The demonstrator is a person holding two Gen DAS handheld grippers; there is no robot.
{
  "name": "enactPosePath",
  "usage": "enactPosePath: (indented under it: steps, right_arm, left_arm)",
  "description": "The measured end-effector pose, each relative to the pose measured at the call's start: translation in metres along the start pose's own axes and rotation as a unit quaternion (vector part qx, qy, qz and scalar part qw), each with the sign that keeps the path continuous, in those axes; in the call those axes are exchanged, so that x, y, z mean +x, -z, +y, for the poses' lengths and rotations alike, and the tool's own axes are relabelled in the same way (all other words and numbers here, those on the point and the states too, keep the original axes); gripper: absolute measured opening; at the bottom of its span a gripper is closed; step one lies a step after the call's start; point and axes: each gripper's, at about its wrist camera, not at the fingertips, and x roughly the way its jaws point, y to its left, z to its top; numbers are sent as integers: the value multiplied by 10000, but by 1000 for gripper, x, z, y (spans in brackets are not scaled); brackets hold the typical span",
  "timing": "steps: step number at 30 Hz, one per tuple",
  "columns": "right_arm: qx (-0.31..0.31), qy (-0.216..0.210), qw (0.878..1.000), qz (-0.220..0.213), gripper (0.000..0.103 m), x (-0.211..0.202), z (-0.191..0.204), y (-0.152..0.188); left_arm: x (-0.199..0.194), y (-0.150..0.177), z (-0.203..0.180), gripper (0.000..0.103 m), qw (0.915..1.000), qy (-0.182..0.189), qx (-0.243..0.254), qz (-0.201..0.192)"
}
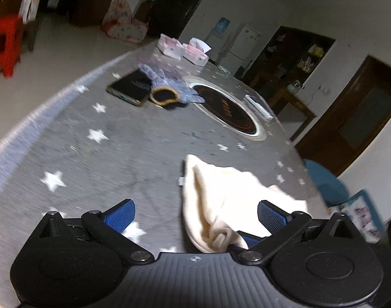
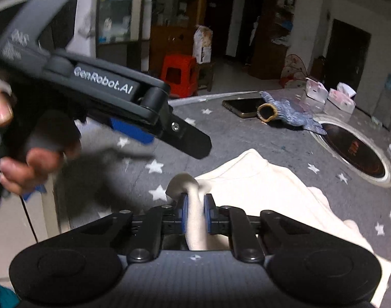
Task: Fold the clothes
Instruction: 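Grasp the shirt edge with the right tool while the left tool grasps it too, then lift the gripped edge with both tools and fold it over the shirt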
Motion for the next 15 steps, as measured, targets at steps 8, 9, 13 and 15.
enactPosePath:
  steps: [8,9,13,15]
  right_arm:
    - [635,-208,9969,-411,8,-26,-27,-2]
    - [703,-231,9962,-460,8,-29,-30,-2]
    - [816,-338,9945,-571,6,-36,-36,0]
    - [837,-368,9941,-585,4,-38,-37,2]
  left_arm:
    - [32,-13,-2,102,9916,707,-931,558]
    - [38,-14,-3,102,9895,767,-1040,644]
    - [62,-14,-1,99,9796,948,-1467,997]
    - [70,-13,1,97,9757,1035,-1617,1057]
